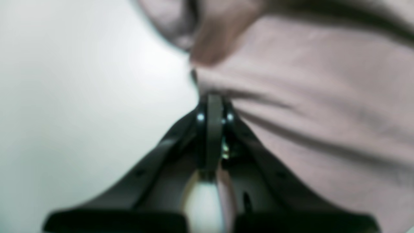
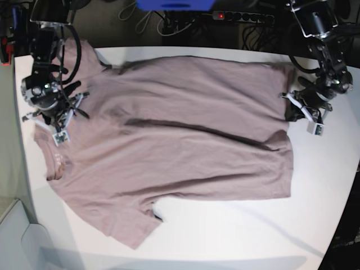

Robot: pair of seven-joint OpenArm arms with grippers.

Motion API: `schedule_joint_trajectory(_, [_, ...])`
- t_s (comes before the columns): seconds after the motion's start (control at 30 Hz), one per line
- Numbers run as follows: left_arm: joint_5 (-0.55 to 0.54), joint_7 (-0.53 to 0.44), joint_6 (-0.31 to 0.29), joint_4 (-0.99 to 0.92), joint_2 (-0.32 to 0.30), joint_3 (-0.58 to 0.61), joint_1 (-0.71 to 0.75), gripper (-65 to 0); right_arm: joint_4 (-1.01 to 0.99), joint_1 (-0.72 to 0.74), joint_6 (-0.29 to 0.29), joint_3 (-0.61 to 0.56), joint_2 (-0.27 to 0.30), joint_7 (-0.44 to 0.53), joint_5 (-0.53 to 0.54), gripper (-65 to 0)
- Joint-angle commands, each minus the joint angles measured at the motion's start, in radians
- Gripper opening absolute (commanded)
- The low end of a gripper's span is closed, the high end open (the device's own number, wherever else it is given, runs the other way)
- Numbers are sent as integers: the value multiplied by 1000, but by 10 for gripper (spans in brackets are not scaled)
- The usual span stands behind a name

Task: Layout the t-shirt on the table in an organized manner, then fold the t-shirt properly
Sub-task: 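Move the right gripper to the shirt's shoulder and grasp it, then pull the shirt's shoulder and hem corner apart with both grippers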

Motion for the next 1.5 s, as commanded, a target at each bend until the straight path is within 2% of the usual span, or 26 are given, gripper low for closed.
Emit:
schedule_joint_trajectory(0.0, [75,75,34,-7,-16,-3,9,-649,24,0,-5,5,8,20,-1,-650])
schedule_joint_trajectory(0.17, [75,74,34,-5,-52,-5,9,-649,61,-94,-5,5,-23,22,-1,-650])
schedule_joint_trajectory(0.43, [73,84,32,96,-42,-6,35,-649,87,-155,-5,3,-49,23,1,-650])
schedule_joint_trajectory(0.57, [-10,94,32,187,-50,-6,84,-649,6,-92,-5,1,-49,35,1,-650])
schedule_joint_trajectory(0.7, [-116,161,32,225,-90,-17,96,-649,-132,1,-5,3,-45,61,-1,-650])
schedule_joint_trajectory(0.83, [-152,193,32,241,-96,-75,96,-649,-220,82,-5,-3,-43,74,-3,-650])
schedule_joint_trajectory(0.97, [-182,275,32,339,-91,-121,132,-649,-255,156,-5,-5,-43,72,-3,-650])
schedule_joint_trajectory(1.13, [-254,332,32,512,-30,-123,230,-649,-292,236,-5,-5,-45,72,-3,-650])
schedule_joint_trajectory(1.3, [-249,321,34,532,87,-112,276,-649,-292,256,-5,-5,-46,72,-3,-650])
schedule_joint_trajectory(1.37, [-240,319,34,494,96,-74,277,-649,-289,270,-5,-6,-48,68,-3,-650])
schedule_joint_trajectory(1.47, [-169,299,34,446,97,-28,267,-649,-289,274,-5,-29,-48,65,-3,-650])
